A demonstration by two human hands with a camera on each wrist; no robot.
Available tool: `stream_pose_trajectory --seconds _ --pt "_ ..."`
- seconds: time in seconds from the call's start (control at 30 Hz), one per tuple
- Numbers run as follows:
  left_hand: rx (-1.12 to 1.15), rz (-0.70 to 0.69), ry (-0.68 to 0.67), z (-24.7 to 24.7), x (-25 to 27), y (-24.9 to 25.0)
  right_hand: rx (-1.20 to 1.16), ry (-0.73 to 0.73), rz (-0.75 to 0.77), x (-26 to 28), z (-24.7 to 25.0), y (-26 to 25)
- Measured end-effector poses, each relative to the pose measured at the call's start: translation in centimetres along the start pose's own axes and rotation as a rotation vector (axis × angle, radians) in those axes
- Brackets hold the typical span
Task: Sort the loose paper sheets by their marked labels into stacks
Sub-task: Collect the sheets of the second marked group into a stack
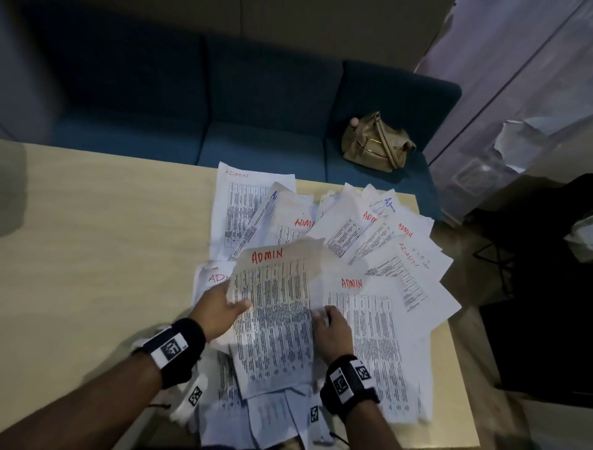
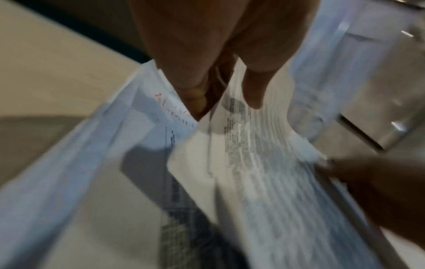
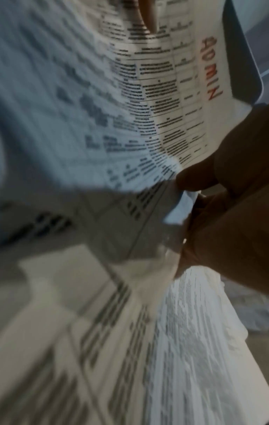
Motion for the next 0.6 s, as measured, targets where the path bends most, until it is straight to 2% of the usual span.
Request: stream_pose_trajectory --seconds 0.1,0.17,0.27,0.37,0.47,0.6 --pt "0.142 0.098 0.163 1.4 -0.9 0.0 -0.007 0.013 0.039 0.1 0.0 -0.3" --pt "0.219 0.117 0.190 2.8 -1.3 0.0 -0.094 0.050 0.004 0.1 0.5 -0.6" --pt "0.328 0.076 0.091 4.6 -1.6 -0.3 -0.123 0.030 0.021 0.0 0.8 -1.3" --pt "0.454 -0.015 -0.014 5.8 -1.4 0.4 -0.164 -0.065 0.087 -0.4 0.0 -2.9" --pt "0.491 -0.093 -0.120 6.3 -1.4 1.4 -0.217 -0.105 0.128 -0.8 -0.5 -5.2" --pt "0.543 -0.134 -0.086 7.2 -1.6 1.7 -0.323 -0.051 0.153 -1.3 -1.0 -7.5"
Point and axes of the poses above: each hand's wrist, its own x-axis away from the middle knuckle, its own z-axis out of the back of the hand, y = z × x, the point moved 2 cm from there along -x, towards the middle knuckle, and after that the axes turned 1 degree about x, right-handed, at the moved point
